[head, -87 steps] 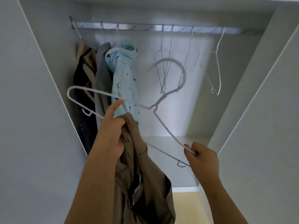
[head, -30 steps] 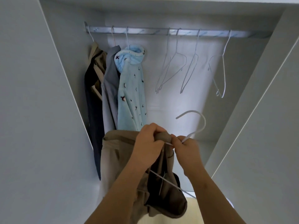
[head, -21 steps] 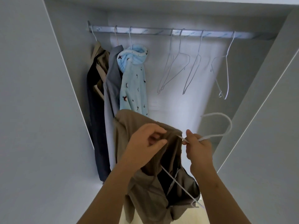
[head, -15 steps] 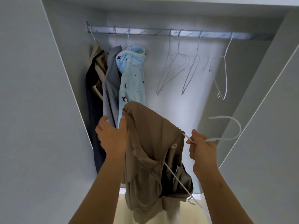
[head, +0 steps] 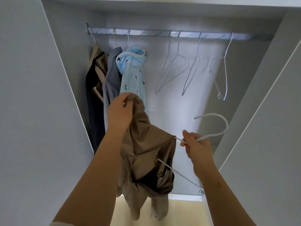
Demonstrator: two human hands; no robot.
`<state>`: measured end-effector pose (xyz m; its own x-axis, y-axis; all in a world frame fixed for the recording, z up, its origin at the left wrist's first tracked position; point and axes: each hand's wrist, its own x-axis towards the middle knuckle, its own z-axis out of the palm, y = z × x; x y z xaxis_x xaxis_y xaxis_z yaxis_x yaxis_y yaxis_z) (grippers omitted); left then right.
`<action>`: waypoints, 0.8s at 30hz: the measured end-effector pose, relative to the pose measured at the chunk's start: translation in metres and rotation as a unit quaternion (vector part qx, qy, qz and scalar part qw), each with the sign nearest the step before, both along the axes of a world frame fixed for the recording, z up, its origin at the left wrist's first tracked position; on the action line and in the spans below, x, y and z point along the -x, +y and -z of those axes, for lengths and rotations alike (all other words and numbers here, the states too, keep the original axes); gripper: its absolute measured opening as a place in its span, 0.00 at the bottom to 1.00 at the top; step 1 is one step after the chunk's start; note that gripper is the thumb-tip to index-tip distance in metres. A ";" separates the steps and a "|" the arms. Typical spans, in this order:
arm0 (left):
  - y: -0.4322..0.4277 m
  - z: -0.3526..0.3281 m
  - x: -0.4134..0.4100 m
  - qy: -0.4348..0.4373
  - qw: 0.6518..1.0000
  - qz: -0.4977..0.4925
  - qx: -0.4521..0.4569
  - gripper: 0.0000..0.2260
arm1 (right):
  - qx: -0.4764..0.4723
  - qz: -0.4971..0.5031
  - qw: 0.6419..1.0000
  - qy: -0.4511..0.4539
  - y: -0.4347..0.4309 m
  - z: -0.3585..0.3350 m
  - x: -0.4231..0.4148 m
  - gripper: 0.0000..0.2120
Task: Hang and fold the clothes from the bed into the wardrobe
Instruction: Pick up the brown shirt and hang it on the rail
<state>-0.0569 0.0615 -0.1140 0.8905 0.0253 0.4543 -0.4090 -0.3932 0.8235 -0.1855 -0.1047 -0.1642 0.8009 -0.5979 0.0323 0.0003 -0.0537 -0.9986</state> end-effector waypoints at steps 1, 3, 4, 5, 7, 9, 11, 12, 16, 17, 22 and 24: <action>-0.007 -0.007 0.003 -0.007 0.998 0.053 -0.030 0.11 | 0.010 -0.007 1.000 0.006 0.003 -0.002 -0.001 0.22; -0.019 -0.013 0.014 0.026 0.981 0.172 -0.083 0.12 | 0.006 -0.005 1.000 0.017 0.006 -0.003 -0.003 0.22; -0.023 -0.012 0.018 0.053 0.967 0.210 -0.133 0.11 | -0.005 0.005 1.000 0.023 0.006 -0.003 -0.003 0.22; -0.025 -0.008 0.022 0.063 0.951 0.223 -0.206 0.12 | -0.017 0.017 0.999 0.027 0.006 -0.005 -0.003 0.22; -0.024 0.000 0.029 0.029 0.921 0.219 -0.320 0.17 | -0.033 0.038 0.998 0.029 0.002 -0.006 -0.003 0.22; -0.021 0.003 0.035 -0.030 0.907 0.227 -0.353 0.19 | -0.032 0.051 0.998 0.026 -0.001 -0.009 -0.002 0.21; -0.021 0.006 0.037 -0.088 0.873 0.233 -0.420 0.18 | -0.018 0.053 0.998 0.019 -0.002 -0.010 -0.002 0.22; -0.021 0.009 0.038 -0.108 0.858 0.226 -0.447 0.18 | -0.006 0.051 0.999 0.016 -0.003 -0.010 -0.002 0.23; -0.019 0.021 0.045 -0.148 0.905 0.185 -0.353 0.14 | 0.069 0.062 0.995 -0.030 -0.004 -0.019 -0.003 0.18; -0.018 0.022 0.046 -0.146 0.921 0.175 -0.315 0.12 | 0.097 0.068 0.992 -0.052 -0.004 -0.021 -0.003 0.13; -0.006 0.014 0.042 -0.106 0.962 0.079 -0.239 0.12 | 0.131 0.145 0.972 -0.129 -0.001 -0.010 0.001 0.12; -0.001 0.008 0.042 -0.110 0.972 0.056 -0.200 0.12 | 0.098 0.148 0.977 -0.115 -0.001 -0.001 0.002 0.15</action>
<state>-0.0990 0.0609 -0.1222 0.7582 -0.2838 0.5870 -0.6159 -0.6072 0.5020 -0.1879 -0.1056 -0.1630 0.5513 -0.7669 0.3285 0.1796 -0.2754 -0.9444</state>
